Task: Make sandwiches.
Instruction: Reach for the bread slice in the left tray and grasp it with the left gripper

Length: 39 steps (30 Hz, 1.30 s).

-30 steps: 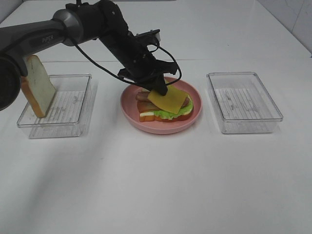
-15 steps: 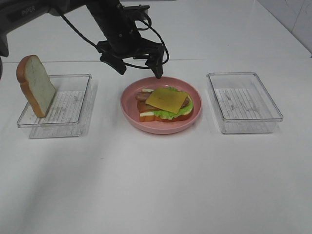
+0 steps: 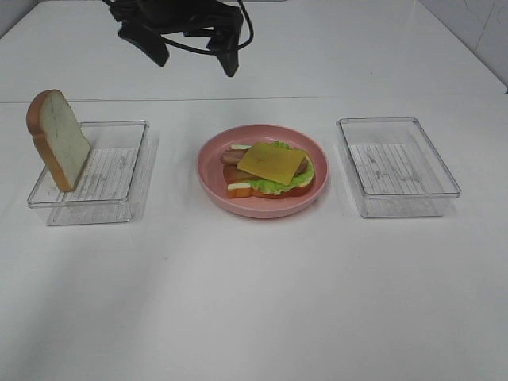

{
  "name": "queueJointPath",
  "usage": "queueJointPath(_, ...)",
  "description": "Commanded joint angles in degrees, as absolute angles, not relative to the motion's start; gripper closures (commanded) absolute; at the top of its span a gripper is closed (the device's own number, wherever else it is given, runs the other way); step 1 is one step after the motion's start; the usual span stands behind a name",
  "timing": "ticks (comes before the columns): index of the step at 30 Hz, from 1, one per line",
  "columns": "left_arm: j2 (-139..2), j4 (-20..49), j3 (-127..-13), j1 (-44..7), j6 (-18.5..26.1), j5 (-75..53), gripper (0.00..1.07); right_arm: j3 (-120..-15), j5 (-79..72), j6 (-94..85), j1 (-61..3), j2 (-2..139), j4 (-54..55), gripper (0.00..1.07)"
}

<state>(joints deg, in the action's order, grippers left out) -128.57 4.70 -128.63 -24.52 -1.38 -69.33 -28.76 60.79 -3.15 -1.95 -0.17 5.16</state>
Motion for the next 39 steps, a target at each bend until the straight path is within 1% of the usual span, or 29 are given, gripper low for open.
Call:
queueJointPath(1, -120.03, 2.35, -117.8, -22.17, -1.95, -73.17, 0.04, -28.71, 60.22, -3.72, -1.78, -1.55, 5.5, 0.11)
queueJointPath(3, -118.09, 2.35, -115.62, -21.26, -1.83, -73.17, 0.04, -28.71, 60.22, -3.72, -1.78, -1.55, 5.5, 0.11)
queueJointPath(5, -113.79, 2.18, -110.58, -17.76, -1.55, -73.17, 0.04, -28.71, 60.22, -3.72, -1.78, -1.55, 5.5, 0.11)
queueJointPath(6, -113.79, 2.18, -110.58, -17.76, -1.55, -73.17, 0.04, -28.71, 60.22, -3.72, -1.78, -1.55, 5.5, 0.11)
queueJointPath(8, -111.33, 2.64, -106.51, -11.57, -0.57, -73.17, 0.04, -28.71, 60.22, -3.72, -1.78, -1.55, 5.5, 0.11)
queueJointPath(9, -111.33, 2.64, -106.51, -11.57, -0.57, -73.17, 0.04, -28.71, 60.22, -3.72, -1.78, -1.55, 5.5, 0.11)
queueJointPath(11, -111.5, 3.21, -106.23, -7.85, 0.46, -73.17, 0.04, -28.71, 60.22, -3.72, -1.78, -1.55, 5.5, 0.11)
queueJointPath(14, -111.96, 3.21, -106.23, -6.99, 0.97, -73.17, 0.04, -28.71, 60.22, -3.72, -1.78, -1.55, 5.5, 0.11)
queueJointPath(15, -112.82, 3.21, -106.23, -5.27, 1.72, -73.17, 0.04, -28.71, 60.22, -3.72, -1.78, -1.55, 5.5, 0.11)
queueJointPath(17, -113.04, 3.21, -106.23, -4.76, 2.01, -73.17, 0.04, -28.71, 60.22, -3.72, -1.78, -1.55, 5.5, 0.11)
queueJointPath(18, -114.13, 3.21, -106.28, -3.55, 2.06, -73.17, 0.04, -28.71, 60.22, -3.72, -1.78, -1.55, 5.5, 0.11)
queueJointPath(22, -116.54, 3.15, -106.28, -2.41, 2.23, -73.05, 0.04, -28.71, 60.22, -3.72, -1.78, -1.55, 5.5, 0.11)
queueJointPath(28, -120.84, 3.38, -108.0, -2.29, 2.18, -72.71, 0.04, -28.71, 60.22, -3.72, -1.78, -1.55, 5.5, 0.11)
queueJointPath(33, -128.4, 5.44, -115.57, -2.29, 1.78, -73.05, 0.04, -28.71, 60.22, -3.72, -1.78, -1.55, 5.5, 0.11)
queueJointPath(36, -129.43, 5.96, -116.54, -2.29, 1.78, -73.05, 0.04, -28.71, 60.22, -3.72, -1.78, -1.55, 5.5, 0.11)
queueJointPath(38, -132.3, 8.77, -118.14, -2.29, 1.78, -73.05, 0.04, -28.71, 60.22, -3.72, -1.78, -1.55, 5.5, 0.11)
queueJointPath(39, -132.3, 8.77, -118.14, -2.29, 1.78, -73.05, 0.04, -28.71, 60.22, -3.72, -1.78, -1.55, 5.5, 0.11)
